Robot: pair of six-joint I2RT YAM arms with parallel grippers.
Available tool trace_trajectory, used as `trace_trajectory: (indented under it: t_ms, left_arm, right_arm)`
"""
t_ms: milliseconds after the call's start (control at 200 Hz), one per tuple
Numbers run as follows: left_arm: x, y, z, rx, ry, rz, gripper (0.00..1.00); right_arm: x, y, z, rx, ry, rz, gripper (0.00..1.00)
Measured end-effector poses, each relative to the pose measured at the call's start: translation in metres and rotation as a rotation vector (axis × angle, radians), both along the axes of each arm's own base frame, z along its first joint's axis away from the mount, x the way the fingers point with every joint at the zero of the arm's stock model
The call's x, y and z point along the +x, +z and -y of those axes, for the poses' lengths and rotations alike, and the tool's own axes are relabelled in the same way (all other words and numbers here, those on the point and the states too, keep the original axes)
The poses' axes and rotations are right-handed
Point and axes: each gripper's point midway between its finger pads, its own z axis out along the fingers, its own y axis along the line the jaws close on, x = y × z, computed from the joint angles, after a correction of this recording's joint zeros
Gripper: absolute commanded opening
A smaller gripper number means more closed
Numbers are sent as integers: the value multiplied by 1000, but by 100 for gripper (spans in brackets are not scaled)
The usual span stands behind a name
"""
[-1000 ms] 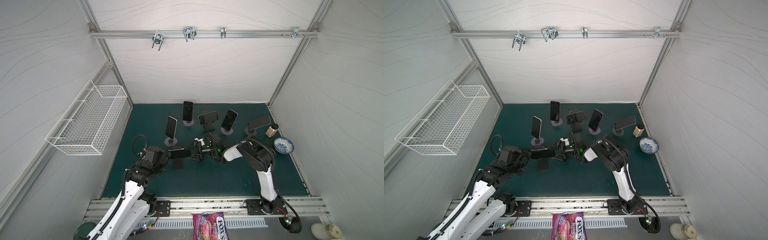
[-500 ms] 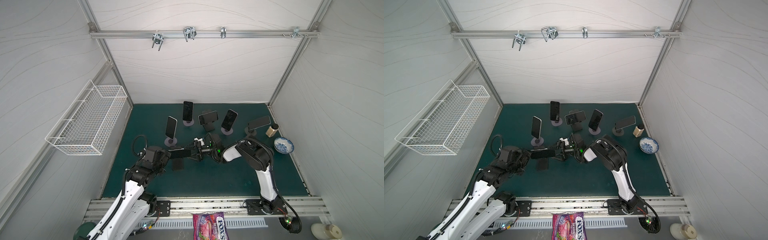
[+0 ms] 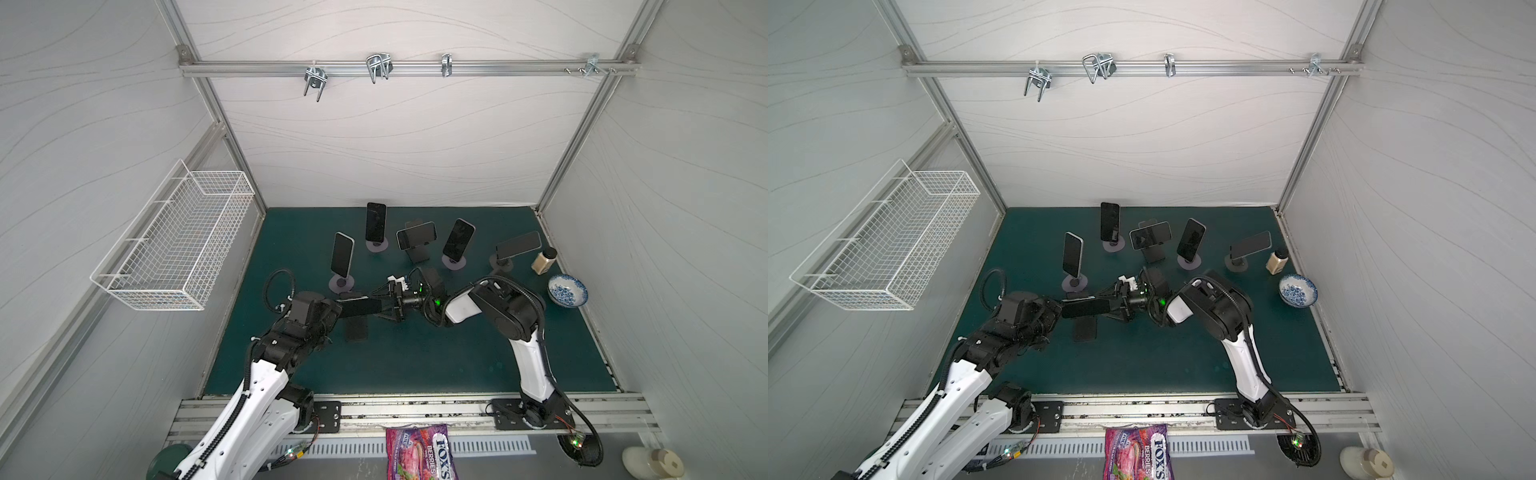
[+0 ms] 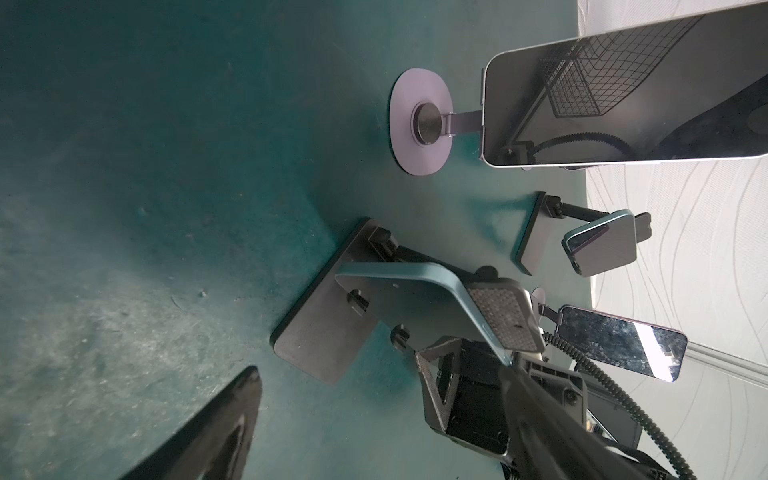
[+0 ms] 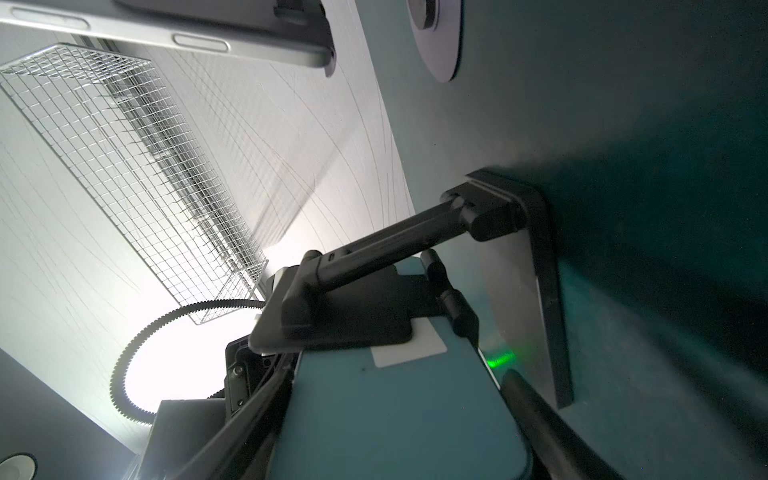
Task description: Remove the phone from the phone stand
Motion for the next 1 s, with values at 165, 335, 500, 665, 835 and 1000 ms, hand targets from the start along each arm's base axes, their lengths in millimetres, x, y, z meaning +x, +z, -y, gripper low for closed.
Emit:
trace_trajectory:
  t_ms: [165, 335, 500, 665, 835, 1000]
  left_arm:
    - [0, -1, 0, 1, 0, -4, 91]
    - [0, -1, 0, 1, 0, -4, 91]
    - [0, -1, 0, 1, 0, -4, 91]
    - [0, -1, 0, 1, 0, -4, 91]
    - [0, -1, 0, 1, 0, -4, 91]
    - [0, -1, 0, 1, 0, -4, 91]
  right_arm:
    - [0, 1, 0, 4, -2, -1, 73]
    - [1, 1, 0, 7, -3, -7, 70]
    - [1, 2, -1, 15, -6, -12, 66]
    - [2, 1, -1, 24, -8, -16, 63]
    - [2, 1, -1, 32, -9, -18, 59]
    - [2, 1, -1, 36, -10, -20, 57]
